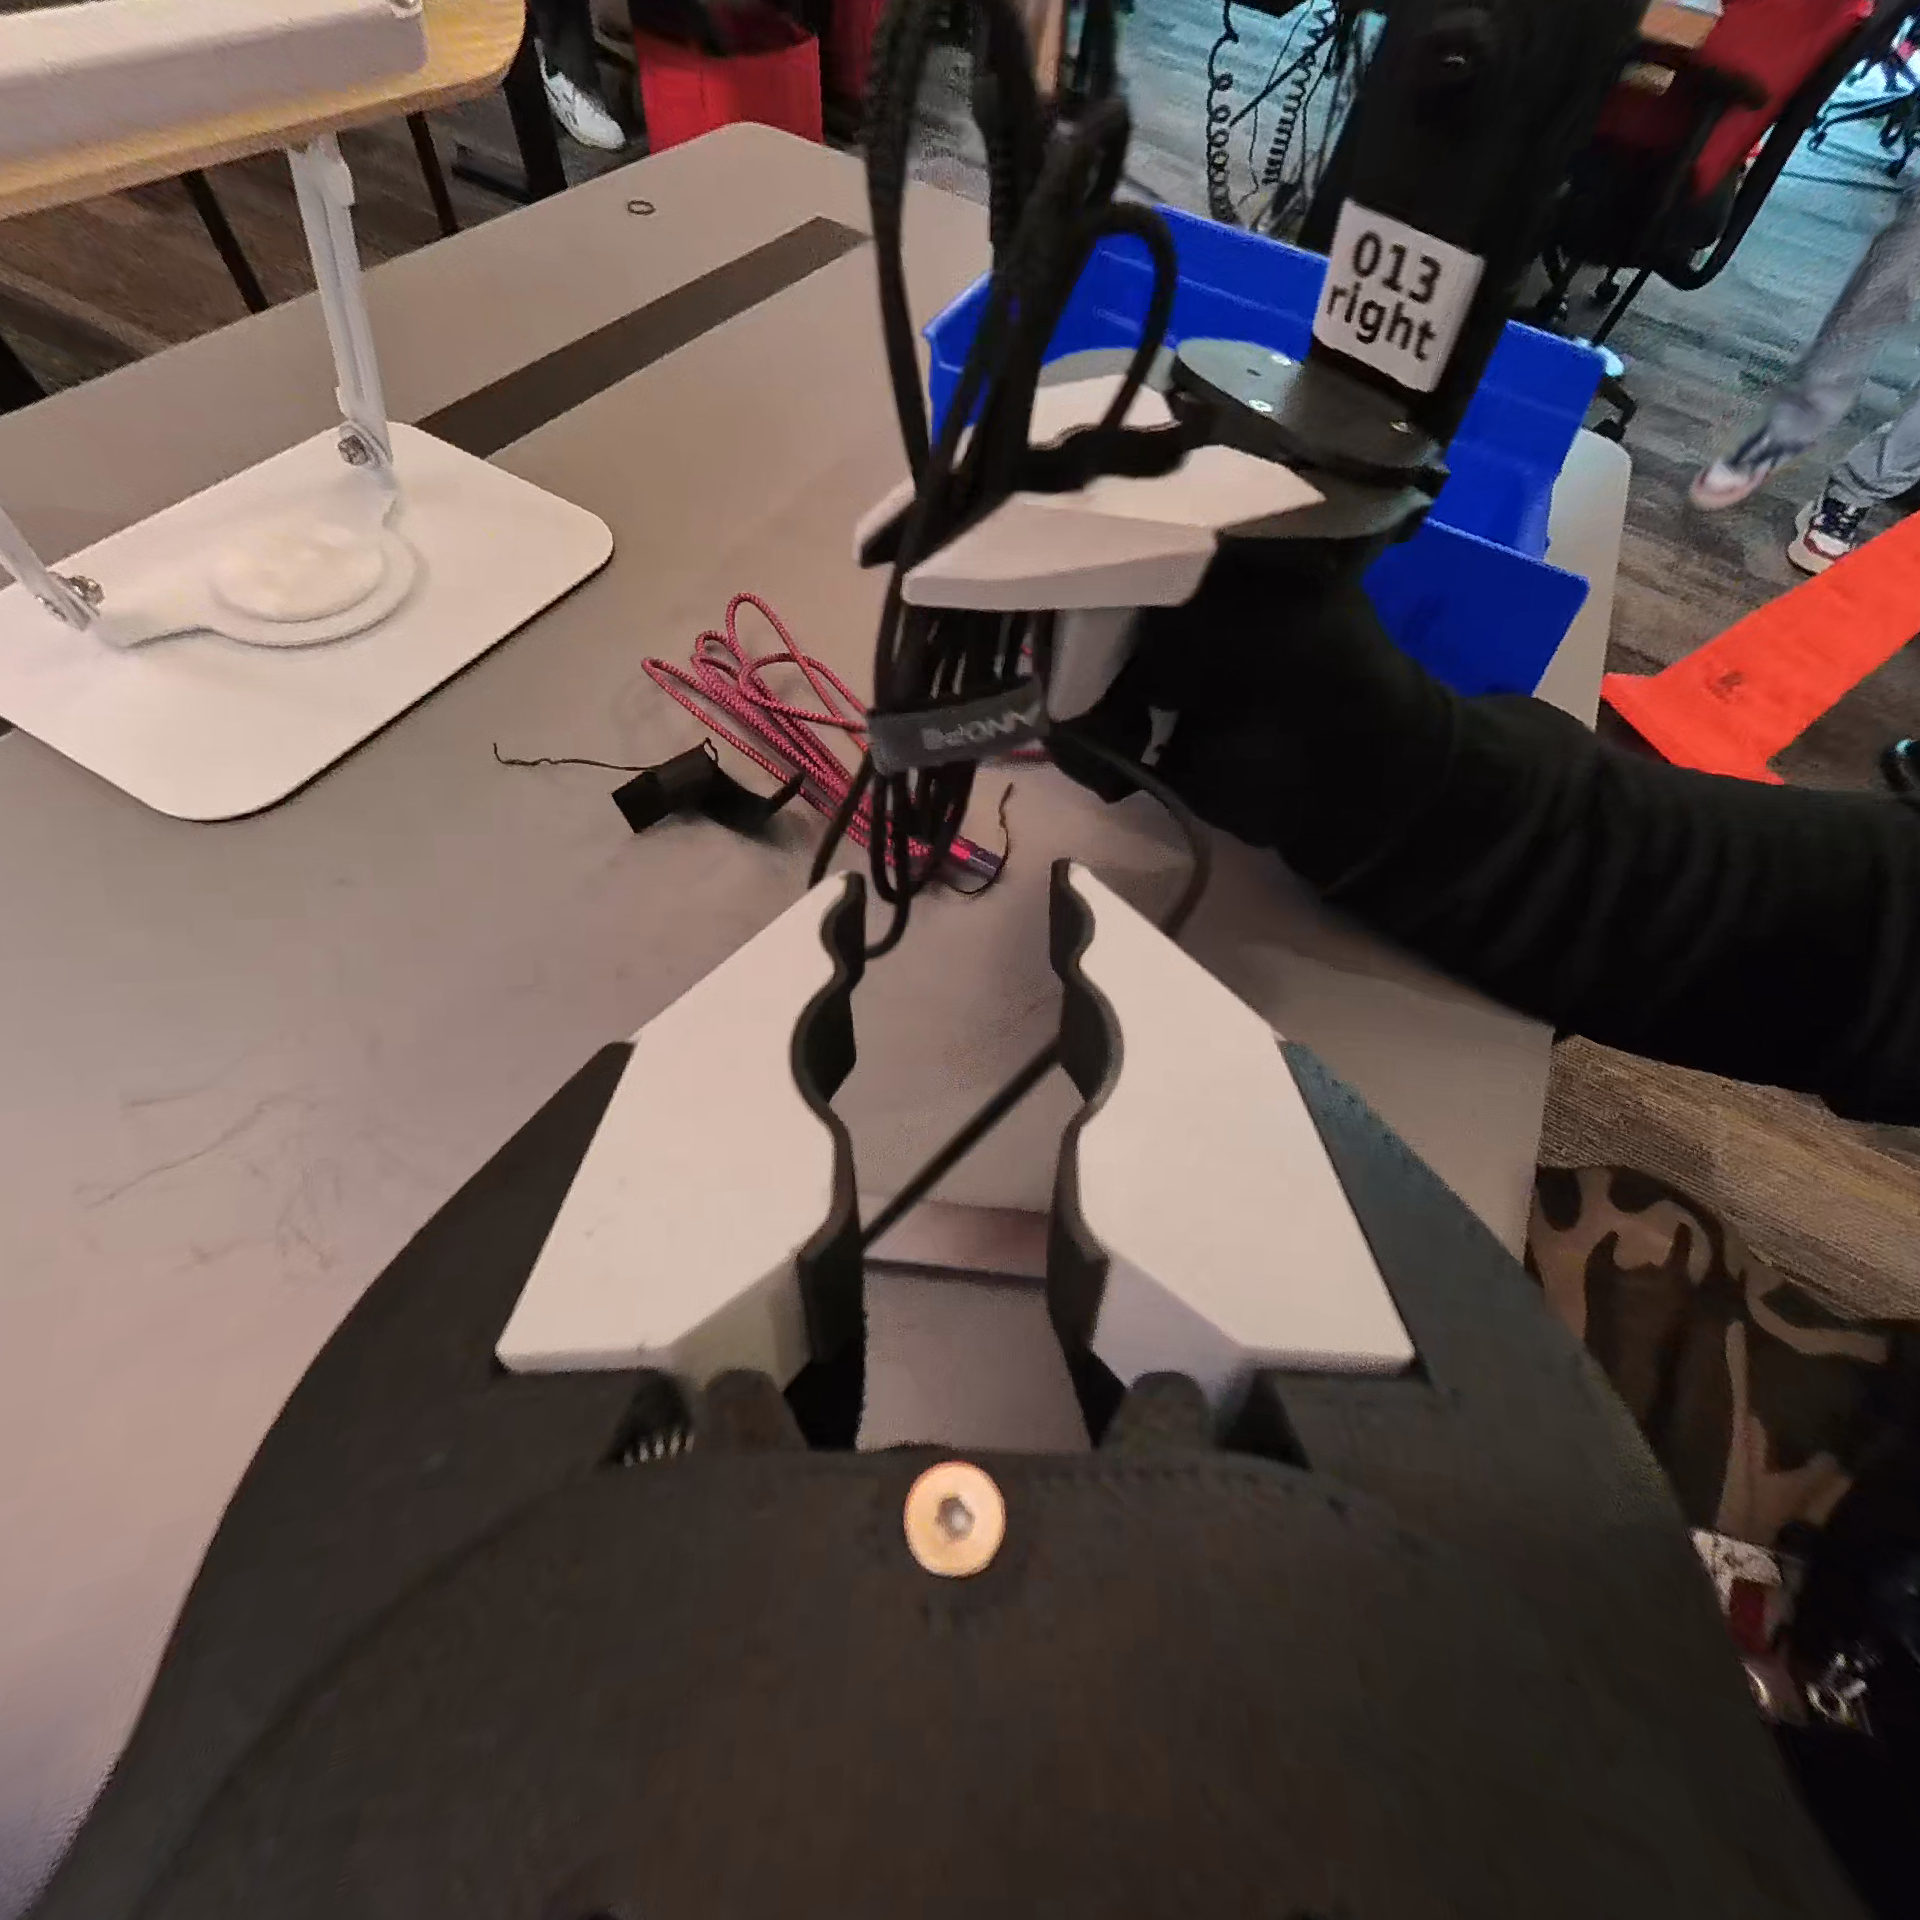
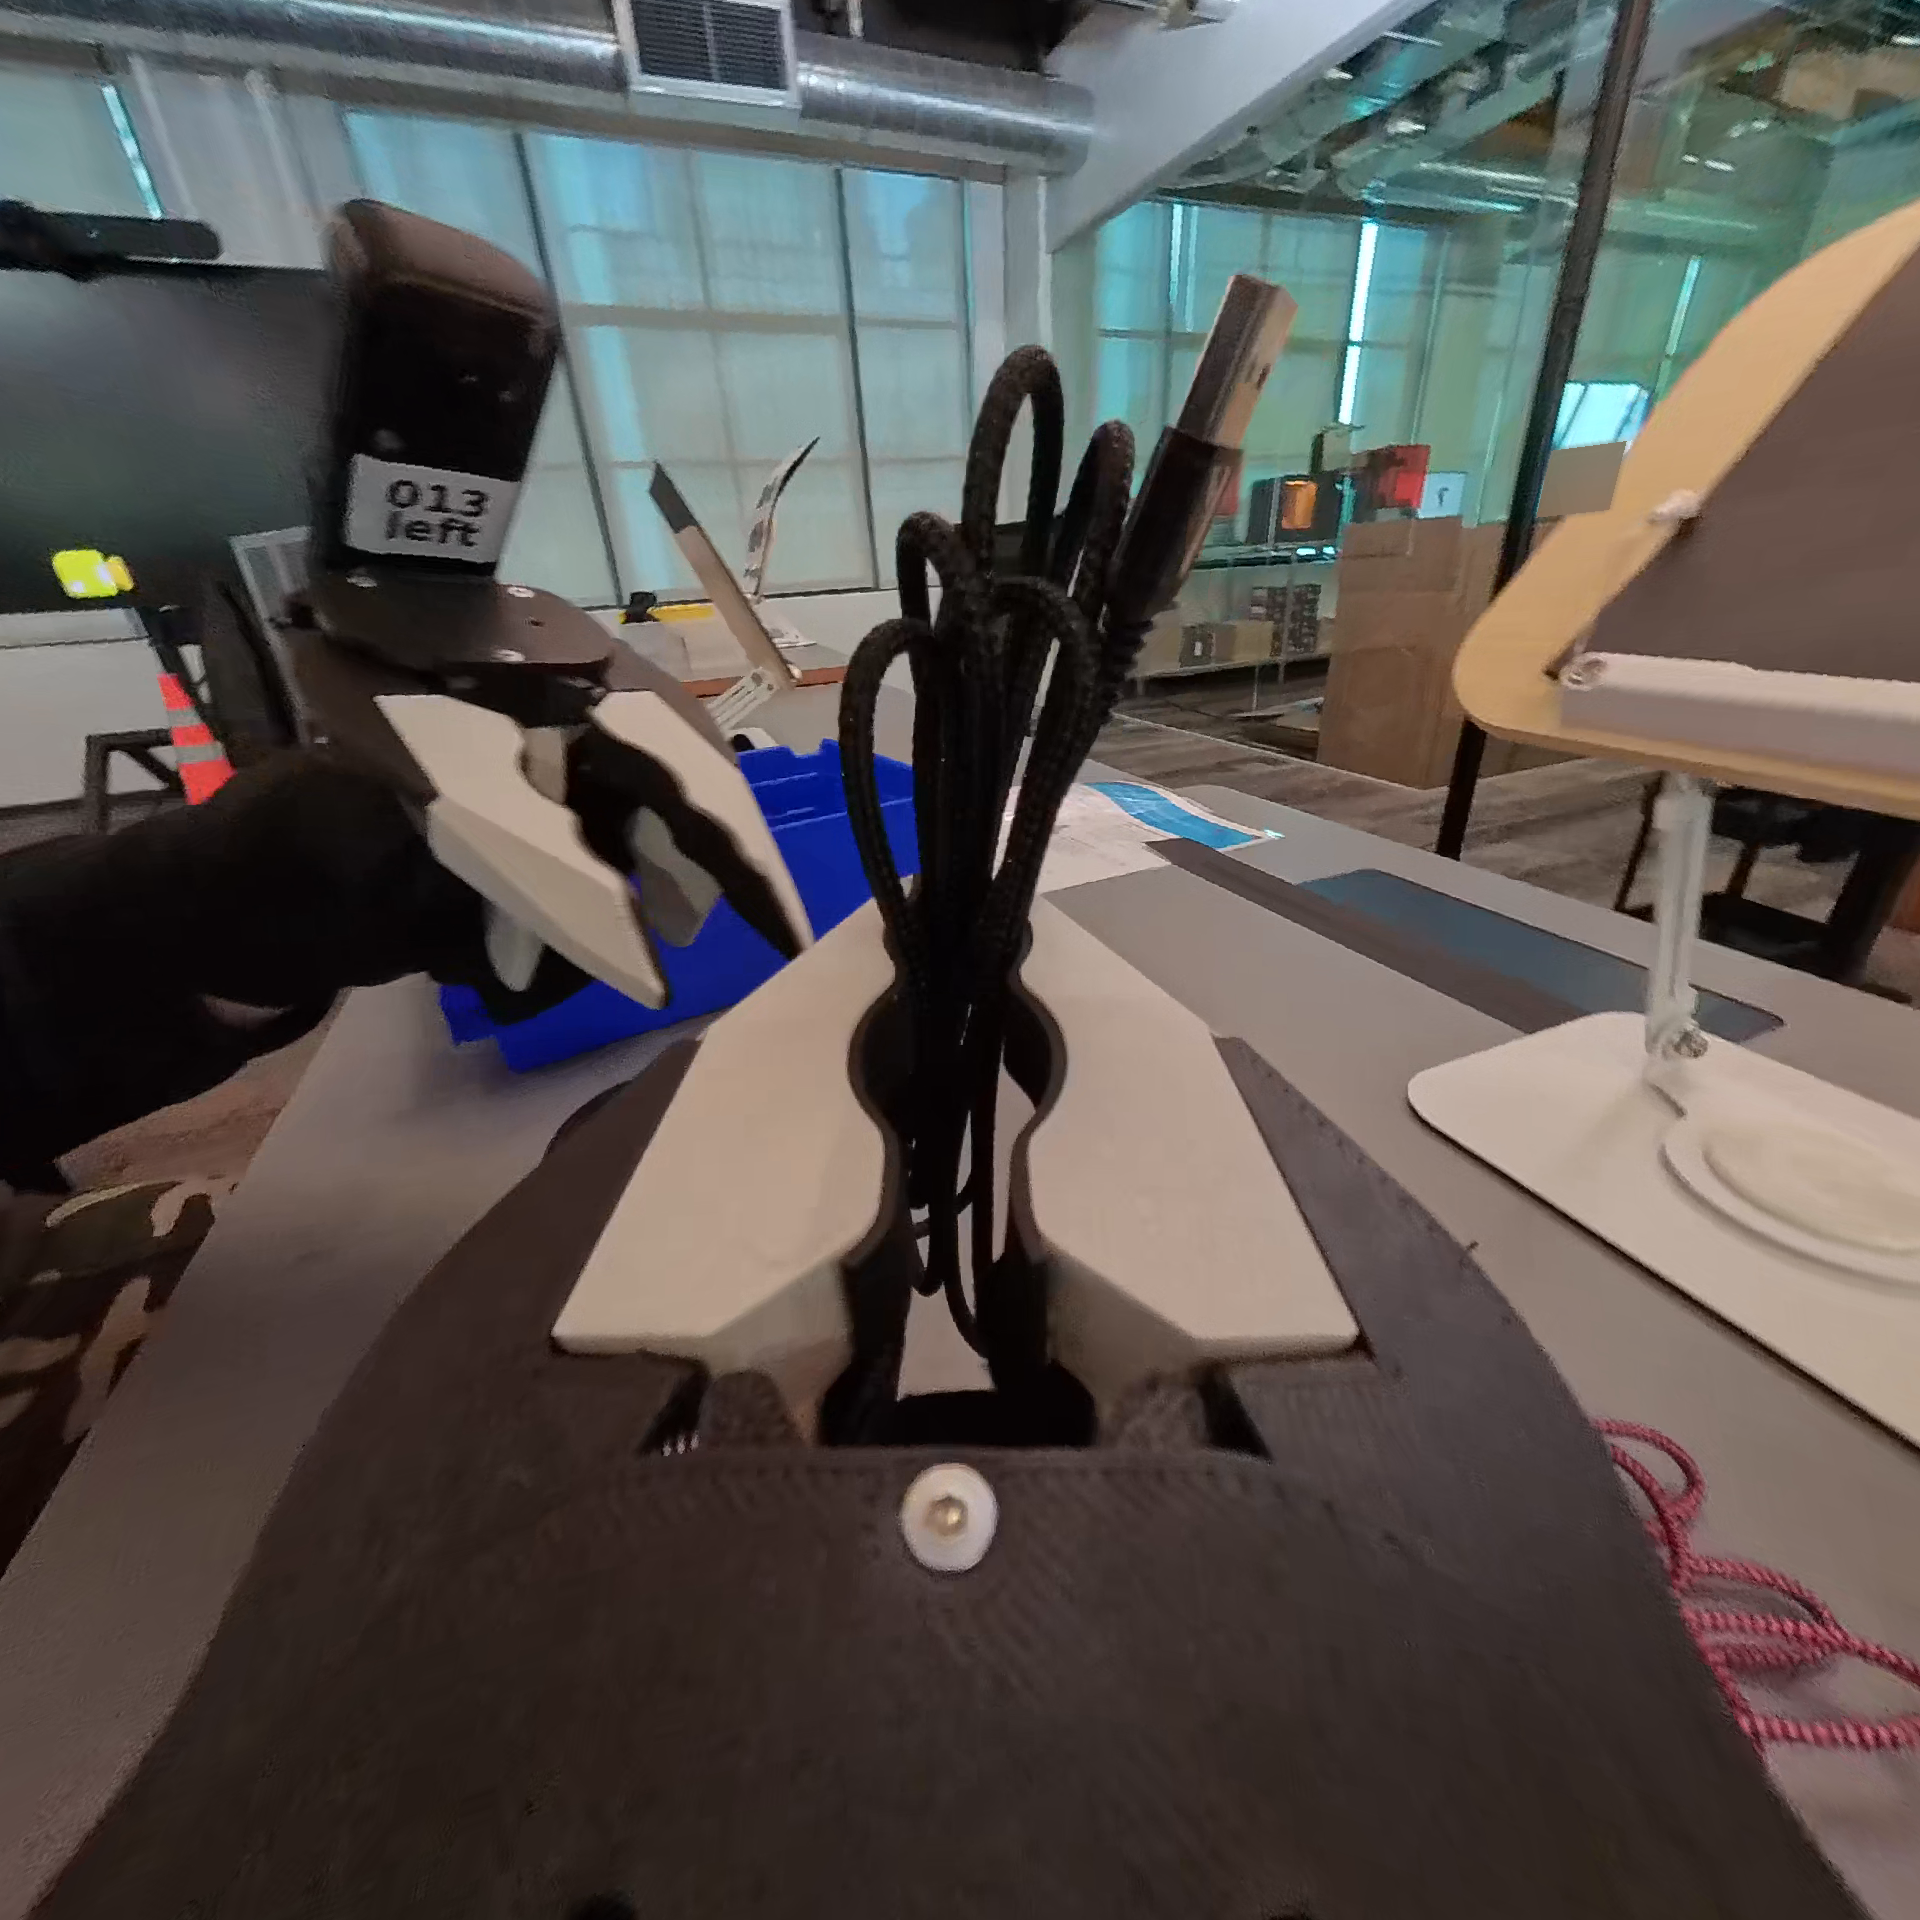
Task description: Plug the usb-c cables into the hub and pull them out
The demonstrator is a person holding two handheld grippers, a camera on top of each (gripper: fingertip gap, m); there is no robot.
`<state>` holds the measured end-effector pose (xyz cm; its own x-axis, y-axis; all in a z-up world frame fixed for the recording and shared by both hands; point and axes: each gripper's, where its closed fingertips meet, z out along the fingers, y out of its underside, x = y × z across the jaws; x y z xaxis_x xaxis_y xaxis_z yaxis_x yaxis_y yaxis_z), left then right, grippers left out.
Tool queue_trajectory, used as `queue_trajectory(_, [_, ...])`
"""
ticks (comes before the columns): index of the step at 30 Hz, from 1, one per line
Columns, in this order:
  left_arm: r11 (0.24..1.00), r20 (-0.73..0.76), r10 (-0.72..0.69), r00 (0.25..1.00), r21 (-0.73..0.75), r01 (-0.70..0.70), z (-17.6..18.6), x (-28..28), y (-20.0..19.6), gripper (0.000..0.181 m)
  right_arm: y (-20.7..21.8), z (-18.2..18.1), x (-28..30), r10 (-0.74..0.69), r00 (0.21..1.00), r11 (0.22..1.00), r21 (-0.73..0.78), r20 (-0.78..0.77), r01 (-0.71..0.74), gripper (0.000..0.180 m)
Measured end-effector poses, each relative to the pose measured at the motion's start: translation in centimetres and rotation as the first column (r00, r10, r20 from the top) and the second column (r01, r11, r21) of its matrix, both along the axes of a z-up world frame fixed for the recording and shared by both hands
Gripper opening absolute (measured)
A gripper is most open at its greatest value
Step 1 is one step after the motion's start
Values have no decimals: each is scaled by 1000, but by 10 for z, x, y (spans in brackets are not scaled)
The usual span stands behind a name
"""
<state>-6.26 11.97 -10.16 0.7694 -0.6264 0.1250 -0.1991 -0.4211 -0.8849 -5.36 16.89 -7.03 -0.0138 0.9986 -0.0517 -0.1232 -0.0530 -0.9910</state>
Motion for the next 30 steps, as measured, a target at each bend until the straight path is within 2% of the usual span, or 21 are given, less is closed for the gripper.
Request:
queue_trajectory(6, [999, 103, -19, 994, 34, 15, 4, 10, 10, 31, -23, 3, -5, 114, 993, 993, 30, -14, -113, 8])
queue_trajectory(10, [999, 112, -35, 993, 42, 30, 2, 15, 11, 23, -25, 1, -6, 115, 993, 993, 34, -7, -114, 8])
queue_trajectory(16, [999, 113, 28, 993, 43, -33, -1, 14, 18, 13, -22, -1, -7, 80, 997, 995, 51, 9, -80, 7])
queue_trajectory(27, [984, -27, 145, 989, 110, -142, -8, 9, 28, 9, -10, -8, -9, -1, 999, 999, 46, 51, -1, 9])
queue_trajectory(30, [980, -34, 156, 987, 127, -151, -7, 9, 29, 10, -10, -7, -8, -7, 999, 999, 46, 48, 4, 3])
